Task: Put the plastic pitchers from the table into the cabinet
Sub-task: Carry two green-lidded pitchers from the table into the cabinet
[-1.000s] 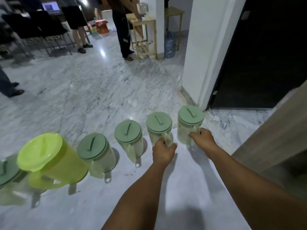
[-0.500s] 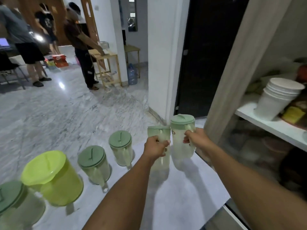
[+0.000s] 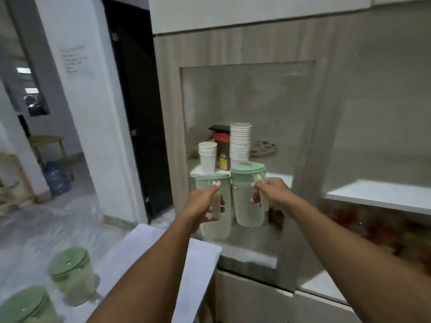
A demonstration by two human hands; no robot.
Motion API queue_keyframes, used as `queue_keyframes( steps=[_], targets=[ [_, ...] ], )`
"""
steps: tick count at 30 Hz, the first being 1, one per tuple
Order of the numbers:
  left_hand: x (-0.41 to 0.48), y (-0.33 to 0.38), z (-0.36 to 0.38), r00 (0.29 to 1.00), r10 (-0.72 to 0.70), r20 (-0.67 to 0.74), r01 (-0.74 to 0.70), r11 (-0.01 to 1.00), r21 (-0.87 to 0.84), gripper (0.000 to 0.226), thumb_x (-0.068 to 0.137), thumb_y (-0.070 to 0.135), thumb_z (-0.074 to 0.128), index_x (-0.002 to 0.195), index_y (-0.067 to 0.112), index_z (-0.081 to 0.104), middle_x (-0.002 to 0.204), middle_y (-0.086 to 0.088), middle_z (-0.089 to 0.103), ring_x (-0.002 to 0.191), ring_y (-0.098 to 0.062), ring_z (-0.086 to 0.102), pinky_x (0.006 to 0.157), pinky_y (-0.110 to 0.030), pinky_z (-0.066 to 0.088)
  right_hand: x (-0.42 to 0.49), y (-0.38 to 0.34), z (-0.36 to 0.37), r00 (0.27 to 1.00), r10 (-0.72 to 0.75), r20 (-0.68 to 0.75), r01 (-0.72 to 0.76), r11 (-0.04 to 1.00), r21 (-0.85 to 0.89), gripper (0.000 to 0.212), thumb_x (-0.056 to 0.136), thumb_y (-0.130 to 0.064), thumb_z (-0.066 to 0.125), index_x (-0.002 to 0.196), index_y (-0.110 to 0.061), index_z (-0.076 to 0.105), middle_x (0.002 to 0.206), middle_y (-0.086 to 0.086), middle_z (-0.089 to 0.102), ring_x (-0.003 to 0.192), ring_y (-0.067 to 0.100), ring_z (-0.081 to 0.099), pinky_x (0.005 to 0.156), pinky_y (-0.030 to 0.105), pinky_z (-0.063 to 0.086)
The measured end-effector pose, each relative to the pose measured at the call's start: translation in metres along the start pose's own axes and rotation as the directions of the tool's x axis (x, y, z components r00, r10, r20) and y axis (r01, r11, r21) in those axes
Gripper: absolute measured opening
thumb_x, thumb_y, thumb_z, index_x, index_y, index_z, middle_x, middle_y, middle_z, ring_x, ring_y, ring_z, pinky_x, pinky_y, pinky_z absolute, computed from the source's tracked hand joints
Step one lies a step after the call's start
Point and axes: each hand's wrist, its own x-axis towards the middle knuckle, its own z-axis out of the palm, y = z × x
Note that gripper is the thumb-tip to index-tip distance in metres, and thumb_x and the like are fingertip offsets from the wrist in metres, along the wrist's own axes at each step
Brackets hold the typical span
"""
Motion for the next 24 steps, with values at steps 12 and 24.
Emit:
queue_keyframes(
  steps=[12,24],
  targets=[
    [-0.038,0.072,0.317,0.879,0.154,0.451,-0.189,0.981,0.033,0.053,0.092,0.055,0.060,0.121,0.011,0.066,0.112,-0.009,0.074,0.098,-0.025,0.071,0.072,-0.032,0.055,-0.106,0.052,-0.344,0.938,0.052,-0.342,-0.048,0.999,0.022,0.026,0.096,-0.023,0.060,0.108,0.000,0.063,0.085,0.019,0.070,0.091,0.036,0.077,0.080,0.046,0.056],
    [0.010,0.096,0.553,0.866,0.197,0.460,-0.181,0.980,-0.079,0.030,0.094,0.042,0.065,0.104,0.014,0.068,0.109,-0.009,0.073,0.101,-0.026,0.068,0.082,-0.037,0.057,-0.068,0.109,-0.536,0.837,0.058,-0.543,-0.028,0.998,0.064,0.025,0.096,-0.026,0.058,0.110,-0.006,0.063,0.083,0.013,0.067,0.090,0.029,0.077,0.072,0.036,0.049]
  ],
)
